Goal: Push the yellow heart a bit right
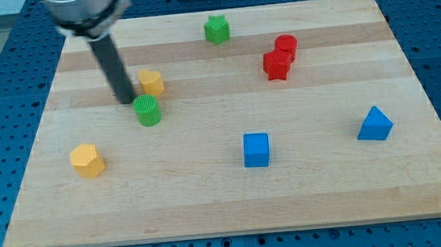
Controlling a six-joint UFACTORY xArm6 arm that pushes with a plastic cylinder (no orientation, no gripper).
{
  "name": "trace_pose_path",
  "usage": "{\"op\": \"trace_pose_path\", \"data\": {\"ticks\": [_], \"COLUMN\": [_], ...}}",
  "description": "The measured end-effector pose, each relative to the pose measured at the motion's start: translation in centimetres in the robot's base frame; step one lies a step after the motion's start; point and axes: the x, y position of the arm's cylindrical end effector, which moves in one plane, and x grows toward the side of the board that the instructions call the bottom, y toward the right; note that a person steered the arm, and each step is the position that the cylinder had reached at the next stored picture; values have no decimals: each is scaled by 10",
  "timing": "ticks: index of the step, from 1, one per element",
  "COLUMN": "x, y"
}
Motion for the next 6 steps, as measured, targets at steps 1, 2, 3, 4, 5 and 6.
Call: {"op": "trace_pose_path", "data": {"ticks": [1,2,3,4,5,6], "x": [-17,-18,-12,-38,-56,-56], "y": [47,43,2,5,19,43]}}
